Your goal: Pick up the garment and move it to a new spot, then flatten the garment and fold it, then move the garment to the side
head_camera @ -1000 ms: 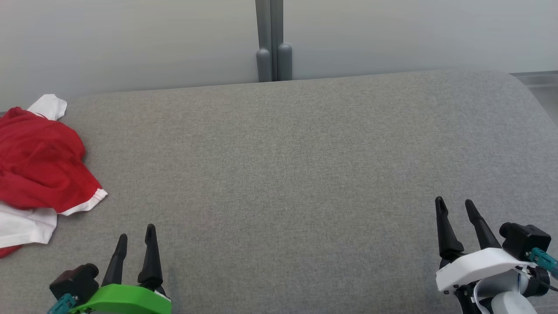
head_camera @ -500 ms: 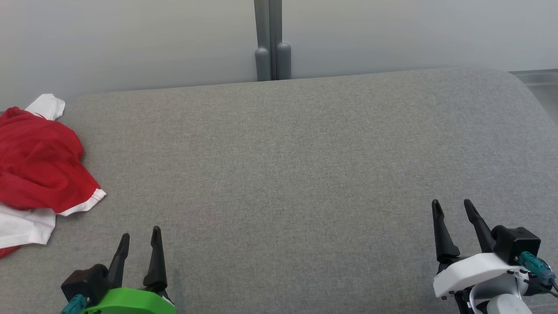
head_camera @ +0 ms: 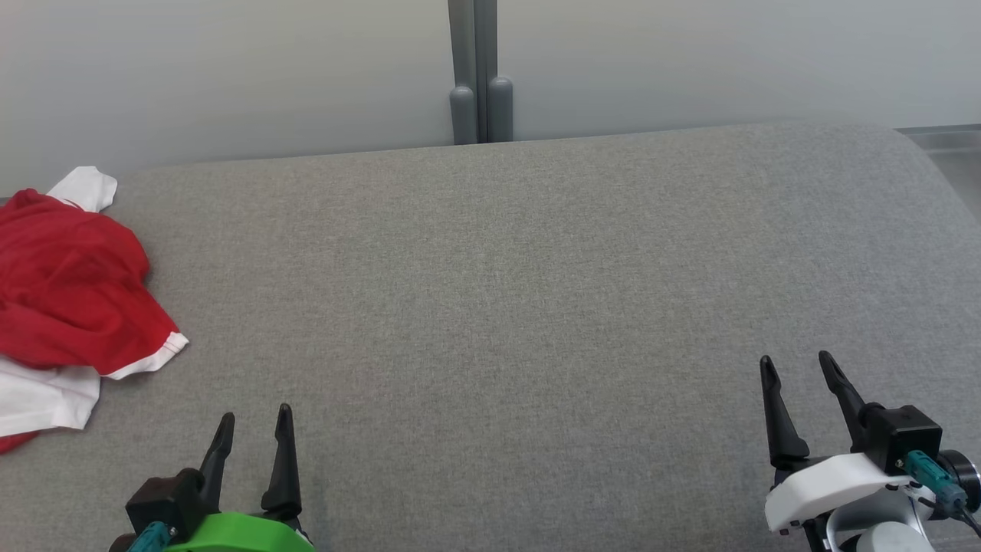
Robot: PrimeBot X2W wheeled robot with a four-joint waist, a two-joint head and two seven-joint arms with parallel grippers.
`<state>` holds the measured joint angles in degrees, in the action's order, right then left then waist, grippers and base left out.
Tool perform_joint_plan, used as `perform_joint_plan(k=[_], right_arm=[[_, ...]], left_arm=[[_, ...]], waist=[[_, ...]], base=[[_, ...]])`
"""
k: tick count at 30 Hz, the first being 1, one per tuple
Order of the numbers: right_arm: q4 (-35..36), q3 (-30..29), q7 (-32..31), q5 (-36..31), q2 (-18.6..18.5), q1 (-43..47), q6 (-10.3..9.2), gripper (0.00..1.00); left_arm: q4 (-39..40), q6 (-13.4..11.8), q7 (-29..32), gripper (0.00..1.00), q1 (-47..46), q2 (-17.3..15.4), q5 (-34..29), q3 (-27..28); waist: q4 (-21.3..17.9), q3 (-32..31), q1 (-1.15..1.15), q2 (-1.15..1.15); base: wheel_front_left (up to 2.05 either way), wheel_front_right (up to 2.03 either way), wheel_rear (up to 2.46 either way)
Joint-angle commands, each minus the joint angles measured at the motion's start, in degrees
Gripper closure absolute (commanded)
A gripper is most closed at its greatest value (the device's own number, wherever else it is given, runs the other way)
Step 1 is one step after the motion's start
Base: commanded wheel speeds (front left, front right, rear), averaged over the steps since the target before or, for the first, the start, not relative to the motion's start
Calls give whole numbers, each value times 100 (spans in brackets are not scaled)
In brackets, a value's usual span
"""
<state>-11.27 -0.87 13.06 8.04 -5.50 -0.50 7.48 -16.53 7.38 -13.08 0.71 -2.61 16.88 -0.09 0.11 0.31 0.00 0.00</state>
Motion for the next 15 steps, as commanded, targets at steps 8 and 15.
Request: perform_joint_plan(k=[8, 15], right_arm=[[-24, -1, 133, -315, -42, 94, 1, 0], [-57, 13, 194, -529, -52, 110, 1, 0]], left_arm=[[10, 17, -120, 0, 89, -44, -332, -20], [-8, 18, -190, 0, 104, -45, -554, -38]], waist=[[8, 1, 0, 0], [14, 17, 0, 0]], base=[[0, 0, 0], [0, 0, 0]])
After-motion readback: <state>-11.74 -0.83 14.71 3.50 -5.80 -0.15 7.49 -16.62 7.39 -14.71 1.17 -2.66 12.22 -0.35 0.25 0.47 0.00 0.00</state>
